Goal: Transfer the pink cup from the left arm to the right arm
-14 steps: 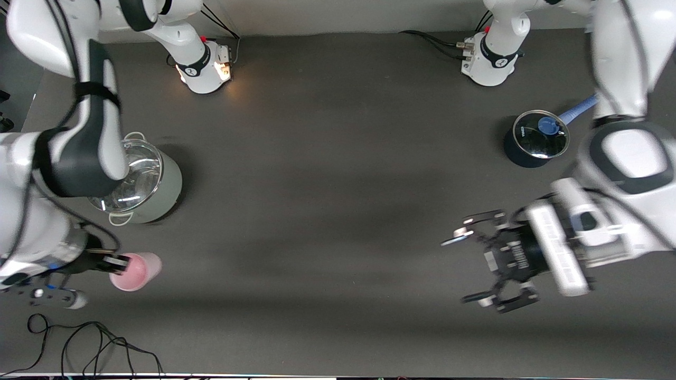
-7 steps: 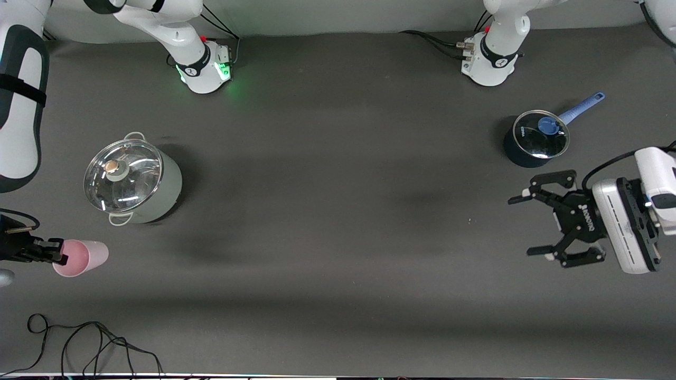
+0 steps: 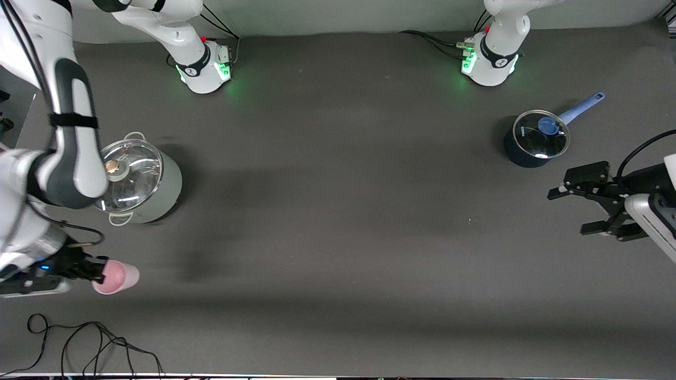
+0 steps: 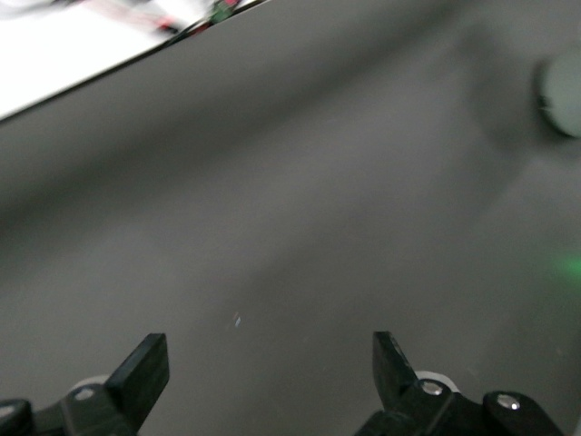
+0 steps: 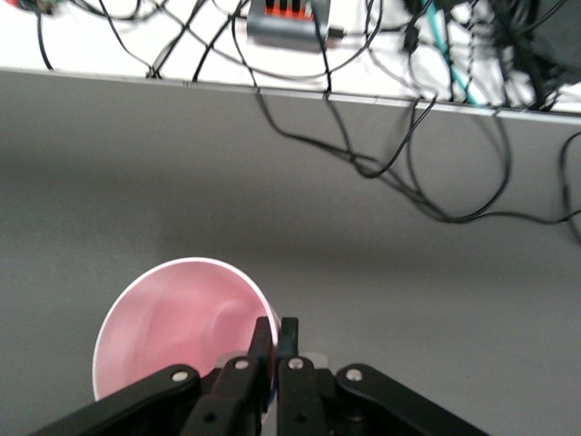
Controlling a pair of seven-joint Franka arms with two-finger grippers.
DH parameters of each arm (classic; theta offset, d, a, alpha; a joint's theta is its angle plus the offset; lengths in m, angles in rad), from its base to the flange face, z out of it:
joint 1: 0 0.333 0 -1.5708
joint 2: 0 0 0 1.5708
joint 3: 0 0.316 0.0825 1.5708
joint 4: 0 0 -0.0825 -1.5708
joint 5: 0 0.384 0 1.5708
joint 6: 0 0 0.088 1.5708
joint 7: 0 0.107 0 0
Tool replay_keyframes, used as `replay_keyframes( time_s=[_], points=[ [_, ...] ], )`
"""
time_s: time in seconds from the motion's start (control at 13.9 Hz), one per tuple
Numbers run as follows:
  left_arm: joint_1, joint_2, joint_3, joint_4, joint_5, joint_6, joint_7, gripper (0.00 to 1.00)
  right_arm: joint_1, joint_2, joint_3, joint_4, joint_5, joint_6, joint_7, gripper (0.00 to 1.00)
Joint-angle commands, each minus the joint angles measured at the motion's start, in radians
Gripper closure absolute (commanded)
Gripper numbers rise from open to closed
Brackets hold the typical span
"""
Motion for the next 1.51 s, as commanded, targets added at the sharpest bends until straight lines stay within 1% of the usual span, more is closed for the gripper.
replay_keyframes(
  time_s=[0.0,0.07,0.22,0.29,0.43,0.5,0.58,0.65,0.79,1.15,1.23,1.3,1.37,1.44],
  points=[
    [-0.009,-0.038,0.010,-0.022,0.101,-0.064,-0.223,0.00,0.006,0.035,-0.003,-0.010,0.093,0.032,-0.003,1.00],
    [-0.012,-0.040,0.010,-0.024,0.145,-0.092,-0.262,0.00,0.006,0.046,-0.003,-0.015,0.121,0.044,-0.012,1.00],
    [-0.018,-0.041,0.007,-0.022,0.242,-0.167,-0.285,0.00,0.009,0.081,-0.001,-0.021,0.131,0.100,-0.017,1.00],
    [-0.018,-0.041,0.007,-0.024,0.251,-0.207,-0.315,0.00,0.009,0.090,0.002,-0.044,0.131,0.146,-0.017,1.00],
    [-0.019,-0.041,0.001,-0.024,0.256,-0.296,-0.487,0.00,0.005,0.101,0.023,-0.125,0.134,0.299,-0.017,1.00],
    [-0.021,-0.041,-0.002,-0.024,0.255,-0.318,-0.537,0.00,0.006,0.123,0.034,-0.140,0.134,0.353,-0.012,1.00],
    [-0.024,-0.041,-0.002,-0.024,0.256,-0.331,-0.555,0.00,0.009,0.147,0.035,-0.140,0.137,0.366,-0.008,1.00],
    [-0.024,-0.041,-0.002,-0.022,0.256,-0.341,-0.556,0.00,0.009,0.150,0.035,-0.140,0.137,0.363,-0.009,1.00],
    [-0.022,-0.044,-0.004,-0.018,0.253,-0.344,-0.558,0.00,0.006,0.150,0.035,-0.140,0.137,0.349,-0.012,1.00],
    [-0.047,-0.070,0.007,-0.054,0.259,-0.376,-0.576,0.00,0.004,0.147,0.042,-0.134,0.137,0.312,-0.011,1.00],
    [-0.082,-0.084,0.021,-0.082,0.279,-0.368,-0.578,0.00,0.004,0.146,0.042,-0.134,0.137,0.311,-0.011,0.95],
    [-0.126,-0.092,0.074,-0.085,0.303,-0.379,-0.578,0.00,0.006,0.146,0.042,-0.134,0.137,0.311,-0.012,0.68],
    [-0.183,-0.095,0.132,-0.087,0.305,-0.379,-0.576,0.00,0.006,0.141,0.042,-0.136,0.138,0.311,-0.012,0.18],
    [-0.246,-0.098,0.209,-0.088,0.302,-0.378,-0.572,0.00,0.005,0.134,0.042,-0.139,0.138,0.309,-0.012,0.01]
  ],
)
